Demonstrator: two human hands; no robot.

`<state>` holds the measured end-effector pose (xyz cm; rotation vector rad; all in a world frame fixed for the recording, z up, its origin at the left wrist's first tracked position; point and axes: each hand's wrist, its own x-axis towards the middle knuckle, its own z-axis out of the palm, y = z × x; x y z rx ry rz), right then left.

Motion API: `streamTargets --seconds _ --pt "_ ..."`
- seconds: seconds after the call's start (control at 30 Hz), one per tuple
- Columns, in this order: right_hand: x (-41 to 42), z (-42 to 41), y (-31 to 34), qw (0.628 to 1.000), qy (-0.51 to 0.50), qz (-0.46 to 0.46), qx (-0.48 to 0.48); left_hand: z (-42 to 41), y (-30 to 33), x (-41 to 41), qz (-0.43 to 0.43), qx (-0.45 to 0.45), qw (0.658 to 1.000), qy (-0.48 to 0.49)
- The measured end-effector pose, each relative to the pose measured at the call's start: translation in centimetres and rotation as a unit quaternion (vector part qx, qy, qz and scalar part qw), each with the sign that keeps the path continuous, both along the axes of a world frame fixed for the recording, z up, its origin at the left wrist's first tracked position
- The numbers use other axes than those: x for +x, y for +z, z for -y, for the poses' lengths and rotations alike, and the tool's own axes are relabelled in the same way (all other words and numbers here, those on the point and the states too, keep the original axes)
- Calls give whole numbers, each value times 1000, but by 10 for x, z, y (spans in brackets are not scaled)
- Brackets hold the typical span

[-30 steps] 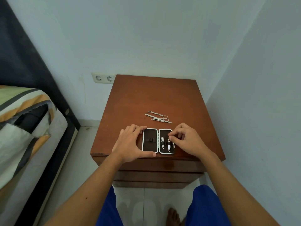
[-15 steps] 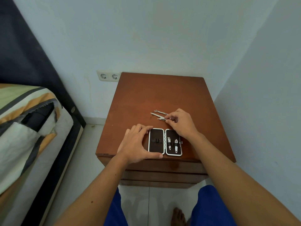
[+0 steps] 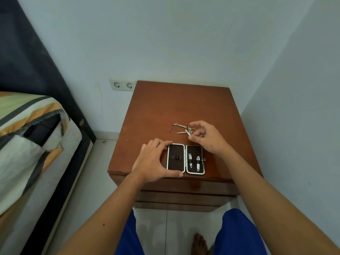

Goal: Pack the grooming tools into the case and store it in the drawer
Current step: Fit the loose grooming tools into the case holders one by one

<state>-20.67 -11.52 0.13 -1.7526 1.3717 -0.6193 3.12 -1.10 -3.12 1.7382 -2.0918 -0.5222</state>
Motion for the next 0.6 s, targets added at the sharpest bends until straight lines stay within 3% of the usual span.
streamTargets --seconds 0.17,0.37,0.6 --pt "0 -3 6 997 8 62 55 0 0 0 3 1 1000 -1" --pt "12 -8 12 992 48 105 50 0 -1 0 -1 -1 1000 -3" --pt "36 -12 -3 998 17 61 4 0 -1 2 -16 -10 1000 -6"
